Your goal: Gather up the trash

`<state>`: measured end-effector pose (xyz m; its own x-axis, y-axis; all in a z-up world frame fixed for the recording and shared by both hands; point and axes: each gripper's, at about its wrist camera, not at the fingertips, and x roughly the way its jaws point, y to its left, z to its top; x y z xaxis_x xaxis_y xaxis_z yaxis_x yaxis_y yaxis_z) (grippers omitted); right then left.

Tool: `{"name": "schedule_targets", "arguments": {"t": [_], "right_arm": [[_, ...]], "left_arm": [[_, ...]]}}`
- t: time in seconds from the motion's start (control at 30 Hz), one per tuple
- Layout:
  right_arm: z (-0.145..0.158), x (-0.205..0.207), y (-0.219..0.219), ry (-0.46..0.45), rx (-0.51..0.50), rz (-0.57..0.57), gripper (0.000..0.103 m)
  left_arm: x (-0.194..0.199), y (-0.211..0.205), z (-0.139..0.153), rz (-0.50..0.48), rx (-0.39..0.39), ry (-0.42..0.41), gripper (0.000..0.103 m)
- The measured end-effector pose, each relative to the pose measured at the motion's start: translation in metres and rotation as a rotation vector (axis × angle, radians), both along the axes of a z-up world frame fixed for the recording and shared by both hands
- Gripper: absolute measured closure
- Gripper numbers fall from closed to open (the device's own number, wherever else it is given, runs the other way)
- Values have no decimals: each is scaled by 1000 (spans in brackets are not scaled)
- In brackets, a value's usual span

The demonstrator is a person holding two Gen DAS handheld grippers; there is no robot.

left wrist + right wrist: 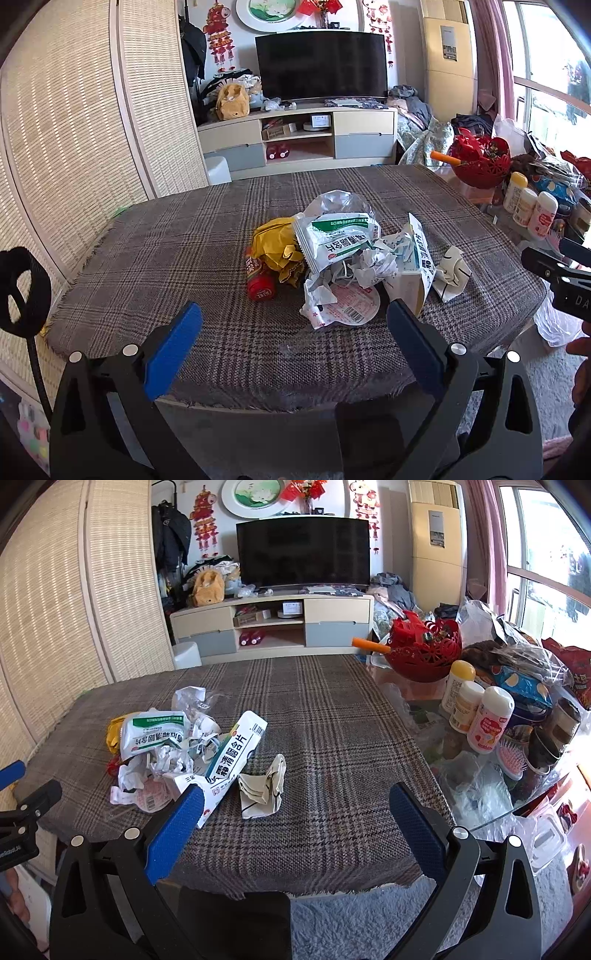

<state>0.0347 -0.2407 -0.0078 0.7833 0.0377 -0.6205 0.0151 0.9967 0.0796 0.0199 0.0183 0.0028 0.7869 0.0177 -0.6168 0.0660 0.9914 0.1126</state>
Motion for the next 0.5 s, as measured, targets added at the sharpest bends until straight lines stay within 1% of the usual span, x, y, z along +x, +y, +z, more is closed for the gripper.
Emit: {"name": "schedule_targets", "arguments": {"t": [0.1, 0.2, 0.3, 0.37, 0.5], "right_arm": [[-3, 11, 0, 26, 29, 19, 3], [-11, 25, 0, 78, 59, 30, 3], [-22, 39, 0, 131, 104, 42, 3], [-28, 47, 1, 157, 123, 48, 3], [-38, 58, 4, 196, 130, 62, 3]], "left_arm": [[7, 5, -3, 0, 1, 19, 8], [16, 10, -10, -9, -10, 57, 8], [26, 11, -16, -13, -2, 94, 8], [33, 13, -20, -13, -16, 120, 8], [51, 9, -26, -31, -51, 165, 8]]}}
